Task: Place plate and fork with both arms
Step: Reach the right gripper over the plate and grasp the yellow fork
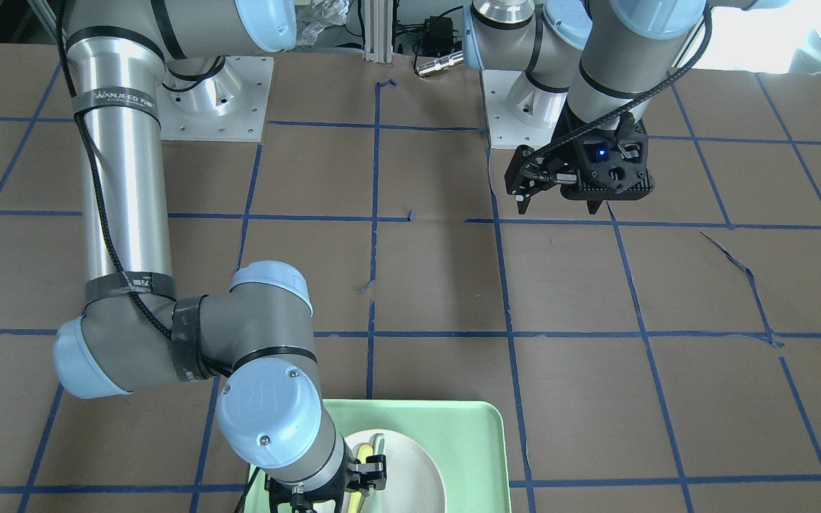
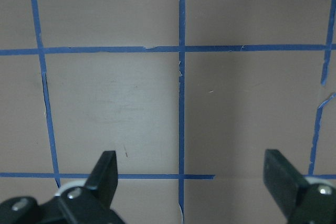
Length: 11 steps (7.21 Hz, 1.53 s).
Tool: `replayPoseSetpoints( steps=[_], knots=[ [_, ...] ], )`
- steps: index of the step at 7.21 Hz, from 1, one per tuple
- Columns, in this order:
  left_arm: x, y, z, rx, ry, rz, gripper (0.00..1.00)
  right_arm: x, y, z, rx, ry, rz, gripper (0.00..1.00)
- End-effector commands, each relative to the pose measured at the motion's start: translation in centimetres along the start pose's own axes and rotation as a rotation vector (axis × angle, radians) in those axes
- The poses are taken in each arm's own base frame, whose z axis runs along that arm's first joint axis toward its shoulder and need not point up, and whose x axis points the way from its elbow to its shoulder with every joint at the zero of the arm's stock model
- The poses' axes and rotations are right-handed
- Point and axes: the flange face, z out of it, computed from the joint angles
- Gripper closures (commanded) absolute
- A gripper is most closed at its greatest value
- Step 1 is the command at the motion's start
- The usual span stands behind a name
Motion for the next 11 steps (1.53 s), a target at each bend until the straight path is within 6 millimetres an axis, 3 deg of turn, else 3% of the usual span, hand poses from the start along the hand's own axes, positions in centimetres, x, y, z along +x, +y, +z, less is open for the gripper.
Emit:
replayPoseSetpoints(
  steps=[1,3,6,8,11],
  knots=[
    [0.0,0.1,0.2,-0.005,0.001,-0.001,0.0,-2.4,1.0,2.3,-0.018,0.008,-0.02,0.34],
    [0.0,0.1,0.2,-0.002,0.001,-0.001,0.0,-2.1,1.2,4.4,-0.041,0.016,-0.018,0.39],
    [0.0,0.1,0.3,-0.004,0.001,0.0,0.0,-1.4,1.5,5.3,-0.049,0.057,-0.017,0.46],
    [0.0,0.1,0.3,-0.004,0.001,0.0,0.0,-1.3,1.8,5.6,-0.055,0.057,-0.015,0.65],
    [0.0,0.1,0.3,-0.004,0.001,0.0,0.0,-1.2,1.9,6.2,-0.062,0.055,-0.015,0.68]
  ],
)
